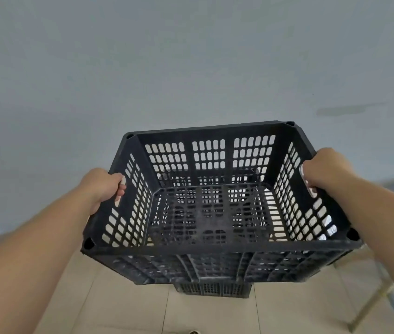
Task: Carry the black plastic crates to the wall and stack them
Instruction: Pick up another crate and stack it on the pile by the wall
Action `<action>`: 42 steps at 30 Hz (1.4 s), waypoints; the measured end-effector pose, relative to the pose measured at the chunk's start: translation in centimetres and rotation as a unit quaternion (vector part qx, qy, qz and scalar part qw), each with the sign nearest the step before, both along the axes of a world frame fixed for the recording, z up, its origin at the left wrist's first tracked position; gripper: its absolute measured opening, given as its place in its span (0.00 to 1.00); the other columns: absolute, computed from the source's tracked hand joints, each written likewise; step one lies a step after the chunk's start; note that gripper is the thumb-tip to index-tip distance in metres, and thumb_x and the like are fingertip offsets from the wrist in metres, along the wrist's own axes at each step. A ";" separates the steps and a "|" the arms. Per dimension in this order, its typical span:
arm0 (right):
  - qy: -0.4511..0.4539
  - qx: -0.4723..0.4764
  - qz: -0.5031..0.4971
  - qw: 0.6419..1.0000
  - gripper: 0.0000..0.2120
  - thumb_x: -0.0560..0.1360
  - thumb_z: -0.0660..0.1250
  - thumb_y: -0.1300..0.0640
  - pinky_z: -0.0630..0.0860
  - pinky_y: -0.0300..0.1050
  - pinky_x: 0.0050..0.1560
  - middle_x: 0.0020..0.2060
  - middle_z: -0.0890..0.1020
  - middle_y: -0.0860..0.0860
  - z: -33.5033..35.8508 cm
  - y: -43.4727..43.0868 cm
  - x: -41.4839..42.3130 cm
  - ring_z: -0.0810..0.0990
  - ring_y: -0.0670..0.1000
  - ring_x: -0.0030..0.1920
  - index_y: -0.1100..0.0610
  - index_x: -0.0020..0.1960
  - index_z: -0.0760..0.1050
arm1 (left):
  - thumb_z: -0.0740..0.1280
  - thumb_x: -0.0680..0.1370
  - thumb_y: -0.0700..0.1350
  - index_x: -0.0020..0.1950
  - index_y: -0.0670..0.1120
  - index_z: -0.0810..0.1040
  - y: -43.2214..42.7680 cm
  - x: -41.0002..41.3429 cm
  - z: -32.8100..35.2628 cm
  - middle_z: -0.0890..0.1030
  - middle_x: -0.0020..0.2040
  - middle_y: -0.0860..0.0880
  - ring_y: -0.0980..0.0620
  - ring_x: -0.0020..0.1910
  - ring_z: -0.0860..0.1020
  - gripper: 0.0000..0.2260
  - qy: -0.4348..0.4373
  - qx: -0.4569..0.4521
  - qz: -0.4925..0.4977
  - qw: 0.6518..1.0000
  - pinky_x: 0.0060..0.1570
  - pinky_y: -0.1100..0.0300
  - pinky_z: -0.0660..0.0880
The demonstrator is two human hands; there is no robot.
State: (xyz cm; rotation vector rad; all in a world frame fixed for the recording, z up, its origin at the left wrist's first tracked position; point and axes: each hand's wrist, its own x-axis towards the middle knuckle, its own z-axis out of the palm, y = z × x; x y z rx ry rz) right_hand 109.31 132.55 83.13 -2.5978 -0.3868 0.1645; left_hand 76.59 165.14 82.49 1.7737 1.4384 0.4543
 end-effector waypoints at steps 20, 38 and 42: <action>0.018 -0.043 -0.058 0.997 0.06 0.67 0.64 0.68 0.70 0.41 0.29 0.31 0.83 0.60 -1.5 14.7 10.4 0.81 0.60 0.33 0.66 0.37 0.80 | 0.59 0.83 0.43 0.47 0.35 0.79 16.6 14.4 -2.1 0.82 0.39 0.40 0.42 0.36 0.77 0.14 0.033 -0.023 -0.068 0.997 0.52 0.44 0.78; 0.062 -0.249 0.015 0.966 0.09 0.65 0.73 0.66 0.67 0.37 0.24 0.32 0.79 0.54 -3.1 18.2 12.6 0.76 0.53 0.27 0.58 0.28 0.82 | 0.57 0.86 0.46 0.51 0.36 0.76 20.0 16.9 -4.6 0.80 0.41 0.41 0.44 0.40 0.76 0.15 0.043 -0.090 -0.090 0.991 0.53 0.45 0.79; 0.050 -0.282 0.022 0.958 0.05 0.64 0.76 0.65 0.73 0.40 0.30 0.36 0.78 0.55 -2.6 18.2 11.9 0.77 0.54 0.30 0.58 0.31 0.83 | 0.56 0.86 0.44 0.50 0.36 0.76 20.1 16.7 -4.5 0.79 0.41 0.40 0.45 0.39 0.76 0.14 0.051 -0.096 -0.098 0.989 0.49 0.48 0.78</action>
